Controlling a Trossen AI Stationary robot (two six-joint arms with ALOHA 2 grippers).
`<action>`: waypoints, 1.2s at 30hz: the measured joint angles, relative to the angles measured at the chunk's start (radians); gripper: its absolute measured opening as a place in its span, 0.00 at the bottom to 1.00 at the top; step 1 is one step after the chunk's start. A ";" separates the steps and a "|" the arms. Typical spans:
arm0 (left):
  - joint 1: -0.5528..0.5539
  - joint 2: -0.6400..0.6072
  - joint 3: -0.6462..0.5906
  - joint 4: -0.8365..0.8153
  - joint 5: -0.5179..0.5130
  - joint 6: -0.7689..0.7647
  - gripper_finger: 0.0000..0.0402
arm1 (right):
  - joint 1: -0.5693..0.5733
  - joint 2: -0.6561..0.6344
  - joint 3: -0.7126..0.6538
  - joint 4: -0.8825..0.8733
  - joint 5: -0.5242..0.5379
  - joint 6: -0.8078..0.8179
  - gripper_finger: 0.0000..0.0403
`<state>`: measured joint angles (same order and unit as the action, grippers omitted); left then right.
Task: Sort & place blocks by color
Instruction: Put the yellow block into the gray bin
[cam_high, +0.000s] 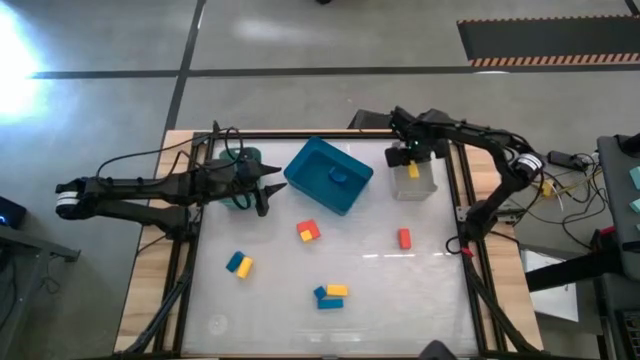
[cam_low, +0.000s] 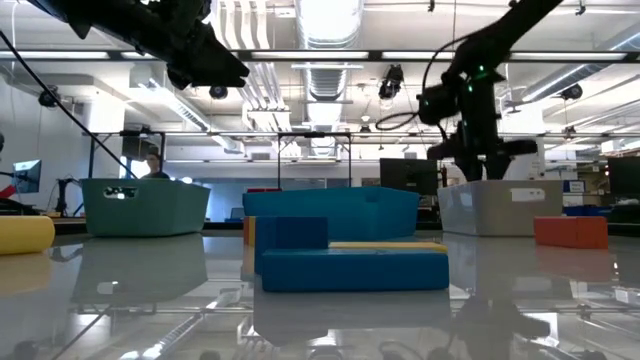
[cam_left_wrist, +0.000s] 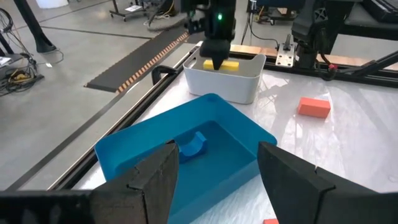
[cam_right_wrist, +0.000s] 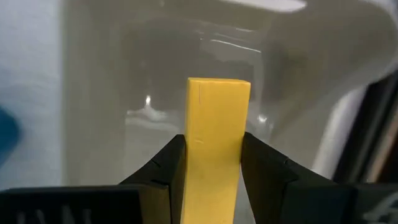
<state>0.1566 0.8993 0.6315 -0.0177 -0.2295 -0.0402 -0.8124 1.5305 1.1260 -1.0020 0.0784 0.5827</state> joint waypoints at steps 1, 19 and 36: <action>0.000 0.000 0.000 0.000 0.000 -0.001 0.50 | 0.000 0.006 -0.018 0.024 0.000 0.000 0.28; 0.000 0.000 0.000 0.013 -0.012 -0.002 0.50 | 0.000 0.036 -0.079 0.074 0.000 -0.030 0.54; -0.053 0.061 0.000 -0.028 -0.011 -0.153 0.50 | 0.316 -0.379 -0.048 -0.059 0.145 -0.018 0.55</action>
<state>0.1034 0.9606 0.6315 -0.0454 -0.2405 -0.1929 -0.4960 1.1519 1.0777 -1.0610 0.2232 0.5646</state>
